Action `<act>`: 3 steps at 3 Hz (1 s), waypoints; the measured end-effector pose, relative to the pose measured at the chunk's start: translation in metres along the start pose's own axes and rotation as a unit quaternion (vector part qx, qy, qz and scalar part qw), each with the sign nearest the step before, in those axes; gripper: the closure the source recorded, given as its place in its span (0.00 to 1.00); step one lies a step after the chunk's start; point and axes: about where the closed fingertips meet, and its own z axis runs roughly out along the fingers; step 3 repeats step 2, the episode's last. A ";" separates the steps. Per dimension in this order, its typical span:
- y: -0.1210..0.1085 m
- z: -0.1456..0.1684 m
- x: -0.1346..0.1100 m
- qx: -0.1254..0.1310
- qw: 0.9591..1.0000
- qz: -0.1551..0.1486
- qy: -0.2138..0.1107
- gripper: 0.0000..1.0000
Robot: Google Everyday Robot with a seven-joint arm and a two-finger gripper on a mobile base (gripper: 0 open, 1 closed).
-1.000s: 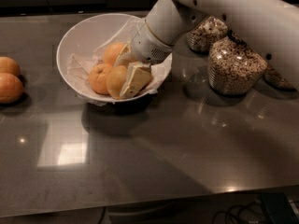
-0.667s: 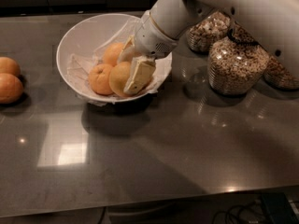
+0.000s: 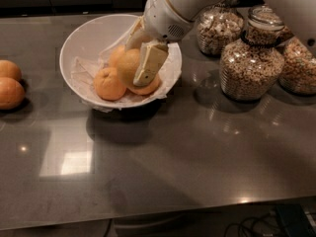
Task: Pick orange from white bowl
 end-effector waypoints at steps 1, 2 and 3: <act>-0.019 -0.004 0.006 0.019 1.000 -0.011 0.015 1.00; -0.021 -0.004 0.007 0.021 1.000 -0.012 0.017 1.00; -0.021 -0.004 0.007 0.021 1.000 -0.012 0.017 1.00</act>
Offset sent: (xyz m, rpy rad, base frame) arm 0.0160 -0.0031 0.0052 -0.0151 -0.0392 -0.0114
